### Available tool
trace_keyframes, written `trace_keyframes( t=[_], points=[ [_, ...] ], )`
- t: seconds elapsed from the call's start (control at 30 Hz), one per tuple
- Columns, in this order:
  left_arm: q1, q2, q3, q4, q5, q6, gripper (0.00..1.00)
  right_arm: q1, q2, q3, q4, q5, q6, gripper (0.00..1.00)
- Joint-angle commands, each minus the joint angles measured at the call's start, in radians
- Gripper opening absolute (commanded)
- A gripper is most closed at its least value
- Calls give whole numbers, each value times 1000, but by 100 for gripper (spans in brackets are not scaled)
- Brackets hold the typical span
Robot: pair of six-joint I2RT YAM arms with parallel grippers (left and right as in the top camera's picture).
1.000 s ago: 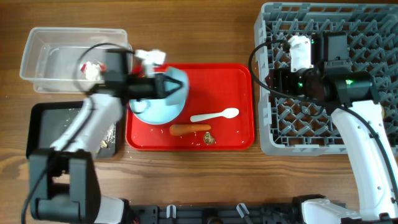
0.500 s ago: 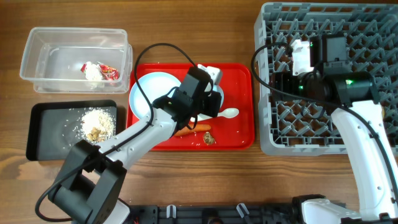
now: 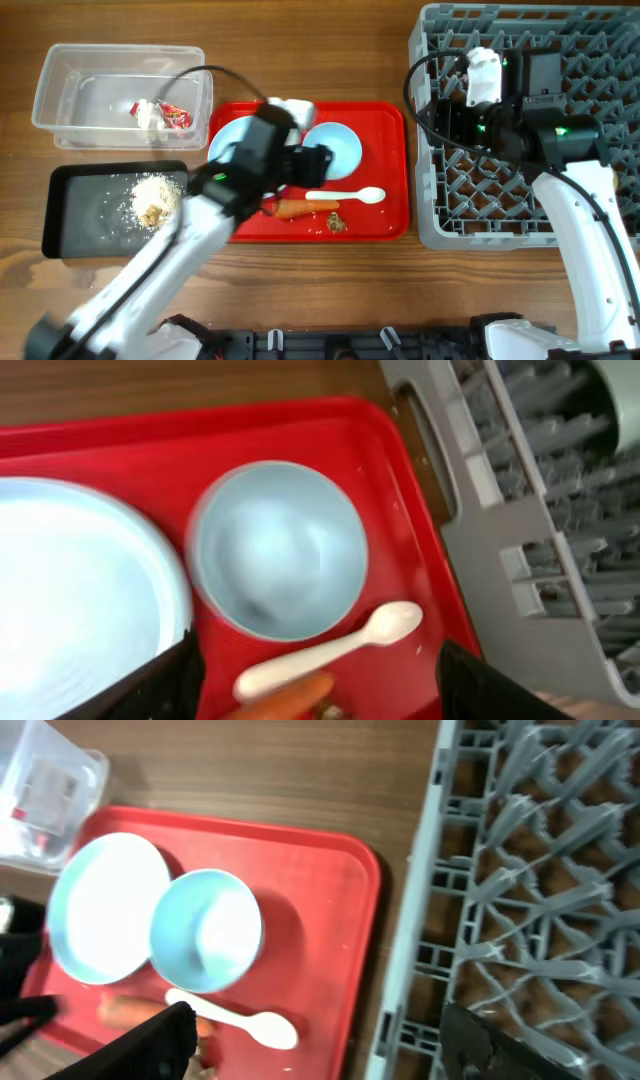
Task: Sort waste into correct bins and load items into the dishwasher rack
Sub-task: 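Grasp the blue bowl with the right gripper and lift it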
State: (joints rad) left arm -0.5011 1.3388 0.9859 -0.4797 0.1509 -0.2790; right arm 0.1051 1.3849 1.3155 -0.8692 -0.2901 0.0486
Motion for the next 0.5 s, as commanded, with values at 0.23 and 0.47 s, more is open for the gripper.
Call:
trace_keyframes(
  t=[0.23, 0.47],
  points=[
    [347, -184, 3, -357, -14, -24, 84, 216, 241, -1, 71, 24, 104, 76],
    [414, -179, 3, -370, -11, -51, 91, 299, 433, -1, 152, 204, 259, 56]
  ],
)
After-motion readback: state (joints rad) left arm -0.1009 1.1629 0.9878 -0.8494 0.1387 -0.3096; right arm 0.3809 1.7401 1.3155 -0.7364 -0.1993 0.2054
